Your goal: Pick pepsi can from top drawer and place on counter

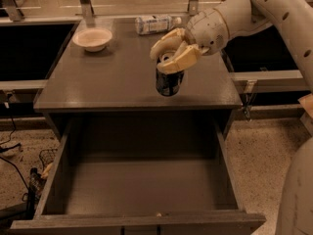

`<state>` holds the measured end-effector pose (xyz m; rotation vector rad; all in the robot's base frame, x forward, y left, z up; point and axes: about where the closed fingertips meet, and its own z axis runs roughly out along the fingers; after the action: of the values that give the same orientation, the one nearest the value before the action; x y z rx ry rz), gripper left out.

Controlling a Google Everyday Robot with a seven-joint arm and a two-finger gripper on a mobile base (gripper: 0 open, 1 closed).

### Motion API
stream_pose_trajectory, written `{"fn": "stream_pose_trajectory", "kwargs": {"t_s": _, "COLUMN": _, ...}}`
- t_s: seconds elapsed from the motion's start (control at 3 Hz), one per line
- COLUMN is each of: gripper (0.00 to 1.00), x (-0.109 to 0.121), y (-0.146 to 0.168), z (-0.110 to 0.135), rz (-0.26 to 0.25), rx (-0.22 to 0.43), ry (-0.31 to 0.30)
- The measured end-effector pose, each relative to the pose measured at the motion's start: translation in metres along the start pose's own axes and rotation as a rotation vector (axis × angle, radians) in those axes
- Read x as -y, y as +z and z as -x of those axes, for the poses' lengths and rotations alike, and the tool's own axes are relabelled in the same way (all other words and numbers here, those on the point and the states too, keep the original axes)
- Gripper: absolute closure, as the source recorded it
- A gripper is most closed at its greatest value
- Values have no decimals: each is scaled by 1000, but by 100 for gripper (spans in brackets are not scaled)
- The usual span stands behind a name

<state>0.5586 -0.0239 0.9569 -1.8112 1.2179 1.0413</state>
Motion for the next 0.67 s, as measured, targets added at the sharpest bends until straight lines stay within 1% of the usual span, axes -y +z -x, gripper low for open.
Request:
{"fn": "stream_pose_trajectory", "kwargs": {"t_s": 0.33, "gripper": 100, "x": 0, "y": 0, "z": 0, "rz": -1, "rx": 0, "ry": 0}}
{"fn": "stream_pose_trajectory", "kwargs": {"t_s": 0.67, "gripper": 100, "x": 11, "y": 0, "z": -4, "rz": -7, "rx": 16, "ry": 24}}
